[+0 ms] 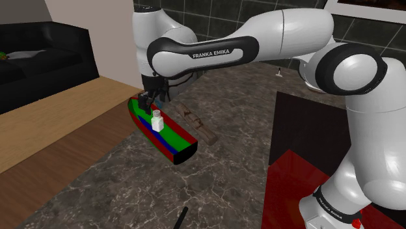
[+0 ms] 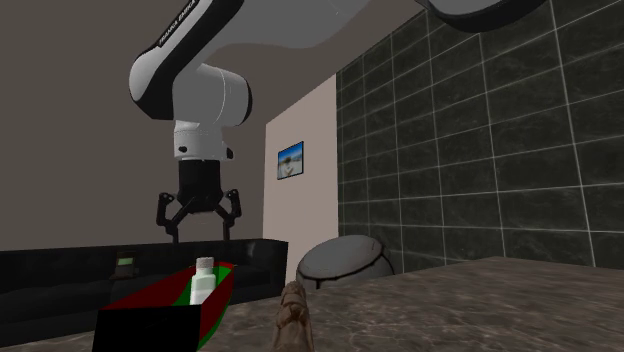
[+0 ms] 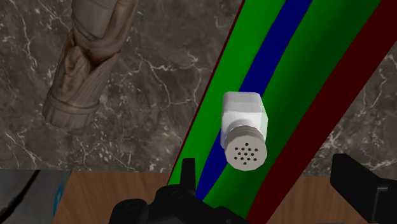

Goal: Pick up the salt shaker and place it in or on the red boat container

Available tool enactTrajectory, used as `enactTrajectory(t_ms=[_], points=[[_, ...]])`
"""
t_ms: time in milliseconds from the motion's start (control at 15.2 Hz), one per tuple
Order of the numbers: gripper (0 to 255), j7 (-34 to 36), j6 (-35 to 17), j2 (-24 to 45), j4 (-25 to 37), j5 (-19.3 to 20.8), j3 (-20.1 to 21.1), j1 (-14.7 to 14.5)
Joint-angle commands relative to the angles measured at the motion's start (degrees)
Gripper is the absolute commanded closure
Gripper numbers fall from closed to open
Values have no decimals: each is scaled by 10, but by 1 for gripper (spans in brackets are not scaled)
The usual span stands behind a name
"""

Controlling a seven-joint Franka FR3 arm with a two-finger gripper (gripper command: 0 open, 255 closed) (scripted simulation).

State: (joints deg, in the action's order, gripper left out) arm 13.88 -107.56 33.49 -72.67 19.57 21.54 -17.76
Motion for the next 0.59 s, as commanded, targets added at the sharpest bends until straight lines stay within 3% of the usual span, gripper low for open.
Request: enactTrajectory(t_ms=[0, 198, 528], points=[[0, -2, 17, -4, 13, -2, 1, -2], [0, -8, 66, -9, 58, -6, 4, -10], [0, -8, 66, -9, 58, -6, 4, -10]])
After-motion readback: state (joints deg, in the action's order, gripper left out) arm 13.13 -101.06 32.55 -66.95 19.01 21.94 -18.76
